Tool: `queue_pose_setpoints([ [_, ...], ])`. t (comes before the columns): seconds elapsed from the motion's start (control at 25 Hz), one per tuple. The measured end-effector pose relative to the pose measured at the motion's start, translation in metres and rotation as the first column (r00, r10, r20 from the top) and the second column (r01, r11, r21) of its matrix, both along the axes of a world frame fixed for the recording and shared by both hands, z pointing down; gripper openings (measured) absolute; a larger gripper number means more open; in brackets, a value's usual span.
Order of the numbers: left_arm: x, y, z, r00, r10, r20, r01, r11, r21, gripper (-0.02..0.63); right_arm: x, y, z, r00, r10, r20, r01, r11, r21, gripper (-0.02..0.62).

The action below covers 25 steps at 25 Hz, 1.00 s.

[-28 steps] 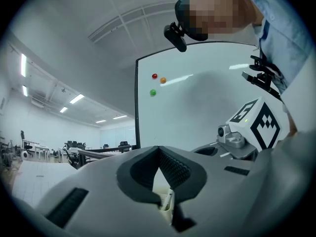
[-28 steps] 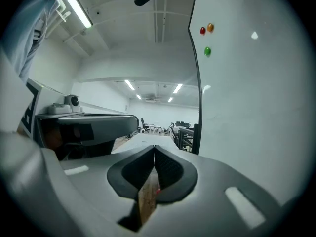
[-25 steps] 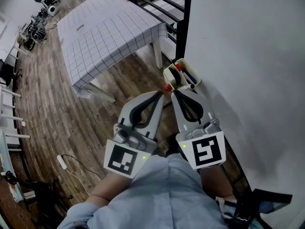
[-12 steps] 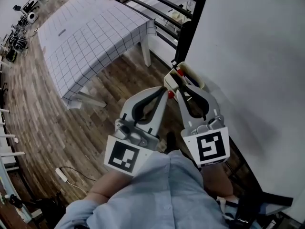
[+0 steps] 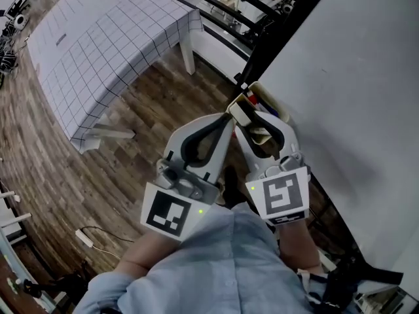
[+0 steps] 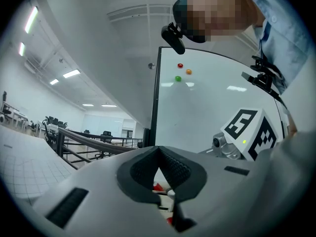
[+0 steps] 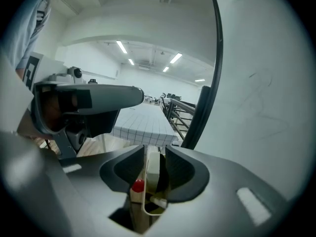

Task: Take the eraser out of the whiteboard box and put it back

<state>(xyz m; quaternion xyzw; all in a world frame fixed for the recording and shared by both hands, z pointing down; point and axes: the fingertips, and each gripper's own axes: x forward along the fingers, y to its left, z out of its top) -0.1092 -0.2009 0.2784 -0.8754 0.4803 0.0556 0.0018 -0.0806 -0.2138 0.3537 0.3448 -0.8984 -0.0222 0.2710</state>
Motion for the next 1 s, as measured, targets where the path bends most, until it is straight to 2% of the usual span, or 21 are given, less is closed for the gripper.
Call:
queue_pose_setpoints([
  [0.24,-0.014,-0.023,0.011,0.999,0.021,-0.04,-0.023,0.998,-0.05,-0.002,-0.009,-0.016,0.019,0.988,0.02,-0.154,-0.028,0.998,-0.049,0.139],
  [0.56,-0.02,-0.049,0.02,0.994,0.074,-0.08,-0.079,0.995,-0.066,-0.002,-0.014,-0.027,0.041,0.94,0.005,-0.342,-0.047,0.992,-0.116,0.141],
  [0.84,-0.025,-0.055,0.015,0.986,0.137,-0.094,-0.142,0.989,-0.048,-0.002,-0.014,-0.029,0.053,0.891,-0.01,-0.454,-0.075,0.983,-0.169,0.14],
  [1.0,-0.03,-0.057,0.014,0.982,0.165,-0.091,-0.17,0.984,-0.046,-0.002,-0.016,-0.033,0.052,0.893,0.014,-0.449,-0.099,0.981,-0.166,0.125],
])
